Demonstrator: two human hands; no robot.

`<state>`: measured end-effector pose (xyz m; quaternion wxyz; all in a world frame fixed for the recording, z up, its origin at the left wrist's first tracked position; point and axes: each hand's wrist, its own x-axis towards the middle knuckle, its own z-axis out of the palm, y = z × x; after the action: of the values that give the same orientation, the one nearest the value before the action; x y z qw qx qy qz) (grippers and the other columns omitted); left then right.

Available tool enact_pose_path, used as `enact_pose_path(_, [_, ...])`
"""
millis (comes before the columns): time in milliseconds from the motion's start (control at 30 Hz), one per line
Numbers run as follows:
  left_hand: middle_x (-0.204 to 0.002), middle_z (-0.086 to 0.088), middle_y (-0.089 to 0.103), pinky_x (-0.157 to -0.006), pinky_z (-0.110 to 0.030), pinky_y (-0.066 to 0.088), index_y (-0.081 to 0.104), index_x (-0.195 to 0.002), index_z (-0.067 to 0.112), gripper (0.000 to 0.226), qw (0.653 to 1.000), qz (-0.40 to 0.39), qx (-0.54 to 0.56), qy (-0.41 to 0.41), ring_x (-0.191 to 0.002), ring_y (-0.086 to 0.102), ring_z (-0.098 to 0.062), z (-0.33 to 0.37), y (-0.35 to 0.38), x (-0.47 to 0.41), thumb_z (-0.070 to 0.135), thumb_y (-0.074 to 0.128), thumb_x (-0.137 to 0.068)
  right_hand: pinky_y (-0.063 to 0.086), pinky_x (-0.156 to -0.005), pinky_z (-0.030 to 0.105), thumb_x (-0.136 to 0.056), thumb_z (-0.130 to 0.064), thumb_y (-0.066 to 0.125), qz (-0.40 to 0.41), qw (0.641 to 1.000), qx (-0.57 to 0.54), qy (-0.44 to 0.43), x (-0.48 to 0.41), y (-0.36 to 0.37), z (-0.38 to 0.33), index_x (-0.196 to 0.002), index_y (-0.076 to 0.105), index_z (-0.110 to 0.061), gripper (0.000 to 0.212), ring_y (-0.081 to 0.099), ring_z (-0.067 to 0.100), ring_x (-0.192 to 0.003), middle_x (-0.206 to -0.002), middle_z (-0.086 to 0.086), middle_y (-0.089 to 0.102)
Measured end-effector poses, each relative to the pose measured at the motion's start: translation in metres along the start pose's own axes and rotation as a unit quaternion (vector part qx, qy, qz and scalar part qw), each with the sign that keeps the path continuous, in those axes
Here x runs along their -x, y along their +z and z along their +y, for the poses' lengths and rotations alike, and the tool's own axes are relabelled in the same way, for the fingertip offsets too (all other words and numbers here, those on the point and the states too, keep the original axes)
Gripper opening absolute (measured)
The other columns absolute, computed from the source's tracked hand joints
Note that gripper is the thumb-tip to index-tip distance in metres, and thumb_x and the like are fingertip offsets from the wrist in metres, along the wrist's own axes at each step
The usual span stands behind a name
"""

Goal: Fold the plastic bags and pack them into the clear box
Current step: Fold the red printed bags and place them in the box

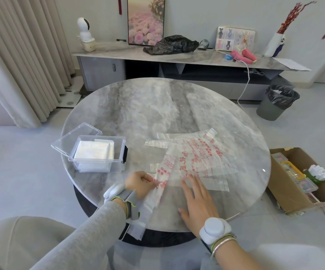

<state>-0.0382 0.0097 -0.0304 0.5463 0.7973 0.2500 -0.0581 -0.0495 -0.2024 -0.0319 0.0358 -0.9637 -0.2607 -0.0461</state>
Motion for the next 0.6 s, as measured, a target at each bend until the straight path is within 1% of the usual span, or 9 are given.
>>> enact_pose_path(100, [-0.052, 0.002, 0.059, -0.047, -0.019, 0.041, 0.063, -0.070, 0.011, 0.024, 0.988, -0.025, 0.138, -0.061, -0.039, 0.046, -0.008, -0.001, 0.001, 0.001, 0.021, 0.084, -0.076, 0.049, -0.095, 0.033, -0.051, -0.041, 0.089, 0.011, 0.997, -0.051, -0.059, 0.000, 0.001, -0.013, -0.132, 0.047, -0.021, 0.093, 0.049, 0.027, -0.129, -0.140, 0.006, 0.047])
enact_pose_path(200, [-0.055, -0.004, 0.055, -0.044, -0.021, 0.044, 0.061, -0.070, 0.009, 0.024, 0.970, -0.047, 0.218, -0.092, -0.042, 0.045, -0.012, 0.002, 0.005, 0.004, 0.018, 0.082, -0.078, 0.052, -0.092, 0.027, -0.054, -0.036, 0.087, 0.041, 0.989, -0.094, -0.102, -0.003, 0.000, -0.023, -0.123, 0.048, -0.025, 0.080, 0.048, 0.018, -0.122, -0.133, -0.001, 0.045])
enact_pose_path(267, [-0.054, -0.004, 0.052, -0.042, -0.021, 0.044, 0.061, -0.072, 0.008, 0.023, 0.964, -0.056, 0.241, -0.099, -0.043, 0.044, -0.013, 0.004, 0.007, 0.005, 0.016, 0.081, -0.078, 0.053, -0.087, 0.026, -0.055, -0.027, 0.085, 0.064, 0.983, -0.122, -0.122, -0.005, 0.002, -0.029, -0.118, 0.048, -0.024, 0.073, 0.046, 0.015, -0.118, -0.130, -0.003, 0.043])
enact_pose_path(333, [-0.055, -0.004, 0.053, -0.043, -0.021, 0.047, 0.061, -0.074, 0.008, 0.022, 0.961, -0.059, 0.250, -0.104, -0.045, 0.047, -0.013, 0.005, 0.009, 0.004, 0.016, 0.082, -0.078, 0.054, -0.080, 0.024, -0.053, -0.022, 0.084, 0.087, 0.978, -0.131, -0.134, -0.007, 0.003, -0.034, -0.113, 0.049, -0.023, 0.069, 0.047, 0.014, -0.112, -0.125, -0.003, 0.044])
enact_pose_path(433, [-0.063, -0.007, 0.058, -0.047, -0.025, 0.051, 0.064, -0.078, 0.007, 0.022, 0.962, -0.051, 0.249, -0.105, -0.055, 0.053, -0.018, 0.003, 0.008, 0.003, 0.018, 0.082, -0.077, 0.053, -0.069, 0.024, -0.056, -0.016, 0.082, 0.118, 0.971, -0.146, -0.149, -0.008, 0.001, -0.037, -0.107, 0.049, -0.024, 0.061, 0.050, 0.013, -0.102, -0.117, -0.004, 0.046])
enact_pose_path(500, [-0.065, -0.008, 0.061, -0.047, -0.026, 0.053, 0.065, -0.080, 0.005, 0.021, 0.961, -0.042, 0.251, -0.105, -0.057, 0.056, -0.019, 0.002, 0.007, 0.003, 0.017, 0.082, -0.078, 0.051, -0.068, 0.023, -0.063, -0.015, 0.078, 0.135, 0.966, -0.153, -0.160, -0.008, 0.000, -0.035, -0.108, 0.052, -0.025, 0.052, 0.052, 0.014, -0.098, -0.115, -0.004, 0.049])
enact_pose_path(600, [-0.066, -0.007, 0.062, -0.044, -0.023, 0.050, 0.065, -0.080, 0.005, 0.021, 0.963, -0.032, 0.246, -0.106, -0.057, 0.057, -0.019, 0.002, 0.007, 0.003, 0.016, 0.082, -0.078, 0.047, -0.070, 0.025, -0.072, -0.017, 0.068, 0.142, 0.959, -0.153, -0.191, -0.006, 0.001, -0.034, -0.104, 0.059, -0.026, 0.034, 0.053, 0.016, -0.097, -0.112, -0.005, 0.055])
